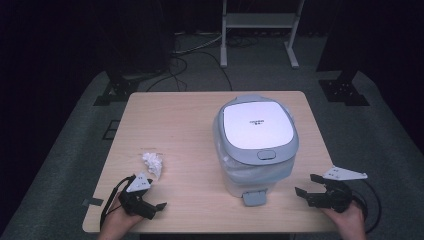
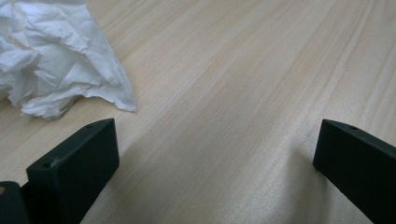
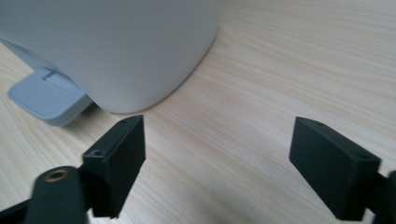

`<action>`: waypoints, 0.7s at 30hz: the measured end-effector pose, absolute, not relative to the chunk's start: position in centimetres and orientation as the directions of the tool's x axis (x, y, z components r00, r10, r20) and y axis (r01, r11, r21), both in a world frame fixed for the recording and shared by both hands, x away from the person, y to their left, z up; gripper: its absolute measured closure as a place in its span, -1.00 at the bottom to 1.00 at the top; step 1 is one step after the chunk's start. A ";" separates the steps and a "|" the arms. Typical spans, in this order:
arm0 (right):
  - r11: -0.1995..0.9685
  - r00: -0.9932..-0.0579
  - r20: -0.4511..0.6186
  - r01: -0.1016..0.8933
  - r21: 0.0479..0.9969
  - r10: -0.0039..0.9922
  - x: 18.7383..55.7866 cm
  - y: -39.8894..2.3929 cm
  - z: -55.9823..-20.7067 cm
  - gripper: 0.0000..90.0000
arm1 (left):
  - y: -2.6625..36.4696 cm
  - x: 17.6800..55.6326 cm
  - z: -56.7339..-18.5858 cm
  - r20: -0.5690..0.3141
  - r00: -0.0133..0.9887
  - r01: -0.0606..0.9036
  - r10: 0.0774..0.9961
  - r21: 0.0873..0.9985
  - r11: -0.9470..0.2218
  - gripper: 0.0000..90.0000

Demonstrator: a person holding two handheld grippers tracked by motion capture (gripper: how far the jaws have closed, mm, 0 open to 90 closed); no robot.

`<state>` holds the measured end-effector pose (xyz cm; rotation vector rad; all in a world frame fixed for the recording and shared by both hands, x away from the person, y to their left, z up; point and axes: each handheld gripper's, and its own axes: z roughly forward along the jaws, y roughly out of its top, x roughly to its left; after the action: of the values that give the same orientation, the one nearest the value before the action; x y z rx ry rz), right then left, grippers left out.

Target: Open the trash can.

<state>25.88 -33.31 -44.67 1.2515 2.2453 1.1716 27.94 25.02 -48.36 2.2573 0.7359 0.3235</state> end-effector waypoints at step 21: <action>0.236 -0.647 0.160 0.480 0.845 0.746 25.7 -33.5 -40.7 0.13 | 25.0 27.9 -48.4 0.012 0.805 0.411 0.594 0.711 -0.571 -1.00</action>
<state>25.73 -33.55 -40.74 1.1452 2.2349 1.3705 27.94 25.02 -48.36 2.2574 0.7363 0.3230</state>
